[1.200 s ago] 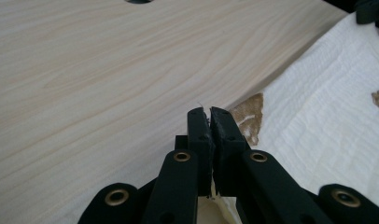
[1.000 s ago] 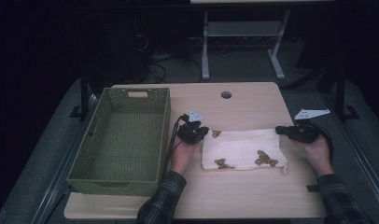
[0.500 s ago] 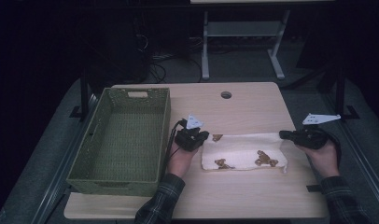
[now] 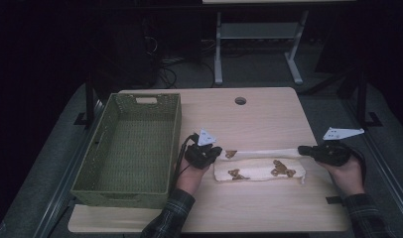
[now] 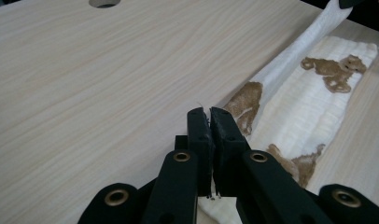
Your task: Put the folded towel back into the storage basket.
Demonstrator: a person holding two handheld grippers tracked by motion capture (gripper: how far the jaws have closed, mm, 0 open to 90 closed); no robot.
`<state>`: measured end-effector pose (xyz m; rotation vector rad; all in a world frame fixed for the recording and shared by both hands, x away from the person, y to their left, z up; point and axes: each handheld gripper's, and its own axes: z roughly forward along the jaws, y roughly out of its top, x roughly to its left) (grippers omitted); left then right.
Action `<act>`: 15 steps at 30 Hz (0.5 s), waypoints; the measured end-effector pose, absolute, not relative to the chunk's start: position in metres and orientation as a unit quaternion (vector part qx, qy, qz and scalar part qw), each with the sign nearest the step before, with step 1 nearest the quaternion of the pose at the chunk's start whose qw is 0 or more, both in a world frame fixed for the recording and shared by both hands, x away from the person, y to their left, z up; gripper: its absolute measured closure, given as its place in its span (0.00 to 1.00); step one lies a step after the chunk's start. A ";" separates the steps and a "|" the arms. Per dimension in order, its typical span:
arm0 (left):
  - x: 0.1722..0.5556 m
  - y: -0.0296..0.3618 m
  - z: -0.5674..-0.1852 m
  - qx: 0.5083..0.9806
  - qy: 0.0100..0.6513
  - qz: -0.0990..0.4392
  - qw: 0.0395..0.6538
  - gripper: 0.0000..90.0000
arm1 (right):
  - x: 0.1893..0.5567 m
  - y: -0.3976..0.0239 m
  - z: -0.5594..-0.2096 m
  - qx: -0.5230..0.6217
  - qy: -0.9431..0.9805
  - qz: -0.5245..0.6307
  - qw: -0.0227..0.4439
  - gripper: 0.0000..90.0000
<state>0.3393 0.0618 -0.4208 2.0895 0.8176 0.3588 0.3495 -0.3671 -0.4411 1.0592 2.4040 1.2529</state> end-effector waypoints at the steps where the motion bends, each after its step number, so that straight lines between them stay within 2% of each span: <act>1: 0.338 0.062 -0.421 0.835 0.328 0.140 0.420 0.97 | 0.348 -0.367 -0.442 0.360 0.822 0.426 0.115 0.96; 15: 0.318 0.060 -0.427 0.847 0.315 0.121 0.412 0.96 | 0.321 -0.367 -0.444 0.351 0.833 0.412 0.109 0.95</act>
